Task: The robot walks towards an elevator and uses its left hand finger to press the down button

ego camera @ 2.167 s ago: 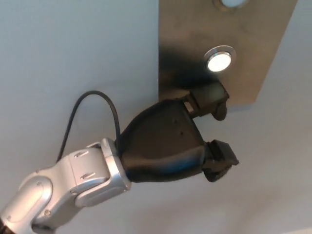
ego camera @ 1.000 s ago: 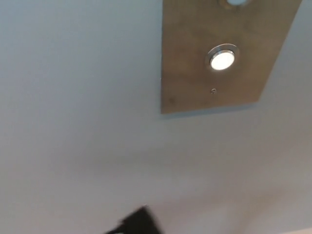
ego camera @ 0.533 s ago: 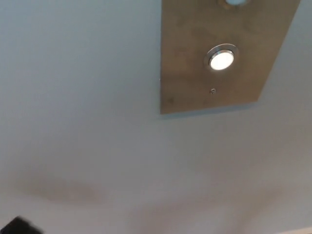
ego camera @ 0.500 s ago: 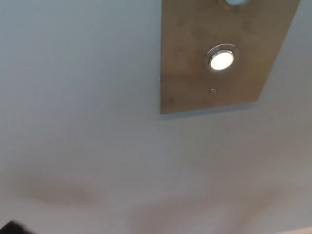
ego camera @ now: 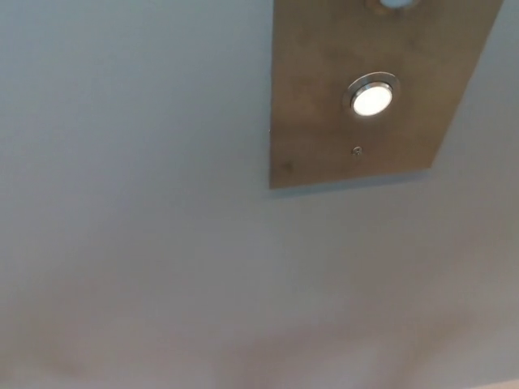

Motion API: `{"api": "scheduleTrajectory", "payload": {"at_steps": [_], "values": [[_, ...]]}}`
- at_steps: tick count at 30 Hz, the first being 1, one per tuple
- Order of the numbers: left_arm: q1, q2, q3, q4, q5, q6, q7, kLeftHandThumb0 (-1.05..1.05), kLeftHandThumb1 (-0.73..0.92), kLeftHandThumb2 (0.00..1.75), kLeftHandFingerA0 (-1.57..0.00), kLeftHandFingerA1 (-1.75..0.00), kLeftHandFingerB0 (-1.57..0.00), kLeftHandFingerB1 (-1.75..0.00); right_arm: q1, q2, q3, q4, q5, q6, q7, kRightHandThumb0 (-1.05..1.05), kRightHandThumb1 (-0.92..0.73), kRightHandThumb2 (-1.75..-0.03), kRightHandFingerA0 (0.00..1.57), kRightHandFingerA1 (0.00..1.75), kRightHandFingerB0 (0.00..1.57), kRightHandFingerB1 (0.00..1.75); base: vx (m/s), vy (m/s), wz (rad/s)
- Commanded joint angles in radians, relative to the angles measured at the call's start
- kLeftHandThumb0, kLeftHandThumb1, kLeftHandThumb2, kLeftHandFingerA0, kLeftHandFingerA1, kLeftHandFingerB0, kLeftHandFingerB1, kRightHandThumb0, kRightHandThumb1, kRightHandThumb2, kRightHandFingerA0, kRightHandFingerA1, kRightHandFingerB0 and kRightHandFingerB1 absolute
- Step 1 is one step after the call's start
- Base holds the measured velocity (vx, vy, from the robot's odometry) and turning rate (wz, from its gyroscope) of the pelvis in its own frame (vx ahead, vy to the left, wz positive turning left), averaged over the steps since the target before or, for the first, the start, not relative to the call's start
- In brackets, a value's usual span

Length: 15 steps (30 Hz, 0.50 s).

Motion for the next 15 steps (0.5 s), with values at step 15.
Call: {"api": "scheduleTrajectory", "payload": {"at_steps": [15], "values": [[-0.242,-0.281,0.189,0.514,-0.360,0.317,-0.241,-0.51,0.66,0.60,-0.64,-0.60,-0.54,-0.44,-0.052,-0.053,-0.003,0.032,-0.017,0.067,-0.043,-0.45,-0.57,-0.58,0.43,0.40,0.45,0.34,0.00,0.000,0.00]]}}
